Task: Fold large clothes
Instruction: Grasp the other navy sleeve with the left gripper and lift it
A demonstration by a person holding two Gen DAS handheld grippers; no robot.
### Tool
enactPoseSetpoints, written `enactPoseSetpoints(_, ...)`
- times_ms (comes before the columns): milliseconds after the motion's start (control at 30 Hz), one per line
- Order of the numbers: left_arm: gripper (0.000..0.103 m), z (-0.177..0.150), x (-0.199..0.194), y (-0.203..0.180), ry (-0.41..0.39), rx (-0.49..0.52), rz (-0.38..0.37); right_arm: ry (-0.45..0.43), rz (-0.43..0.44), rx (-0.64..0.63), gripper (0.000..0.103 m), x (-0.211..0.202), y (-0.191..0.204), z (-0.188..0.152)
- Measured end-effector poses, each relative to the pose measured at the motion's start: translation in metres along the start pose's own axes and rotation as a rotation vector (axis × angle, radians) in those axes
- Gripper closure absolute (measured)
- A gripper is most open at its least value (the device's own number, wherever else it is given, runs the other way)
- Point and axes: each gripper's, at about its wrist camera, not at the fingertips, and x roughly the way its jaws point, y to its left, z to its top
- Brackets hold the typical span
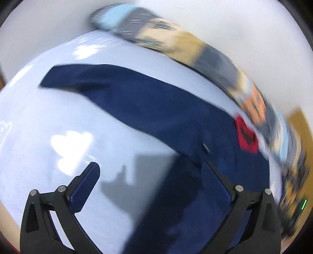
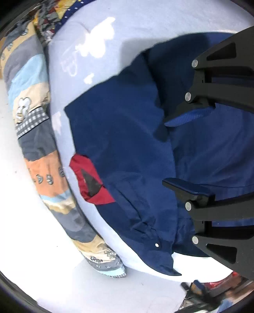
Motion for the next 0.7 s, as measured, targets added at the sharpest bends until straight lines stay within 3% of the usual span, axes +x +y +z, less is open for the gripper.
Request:
enactPoseSetpoints(100, 0.000, 0.037, 0.009, 0.068, -0.002, -0.188, -0.020, -0.023, -0.019, -0.016, 0.045, -0.004, 0.000, 0.001)
enactPoseSetpoints(200, 0.003, 0.062, 0.019, 0.126, -0.056, -0.345, -0.012, -0.015, -0.014, -0.016, 0.045, 0.000, 0.000, 0.002)
enactPoseSetpoints(267, 0.006, 0.075, 0.035, 0.150, -0.060, -0.409, -0.030, -0.009, -0.020, -0.029, 0.045, 0.003, 0.002, 0.001)
enactPoseSetpoints(333, 0.024, 0.086, 0.050, 0.165, -0.066, -0.454, -0.047, 0.002, -0.036, -0.043, 0.045, 0.008, 0.005, 0.000)
enactPoseSetpoints(567, 0.035, 0.105, 0.106, 0.199, -0.099, -0.632, -0.218, 0.008, -0.075, -0.100, 0.046, 0.022, 0.016, -0.004)
enactPoseSetpoints(700, 0.036, 0.112, 0.121, 0.215, -0.189, -0.696, -0.325, 0.017, -0.086, -0.101, 0.046, 0.029, 0.015, -0.004)
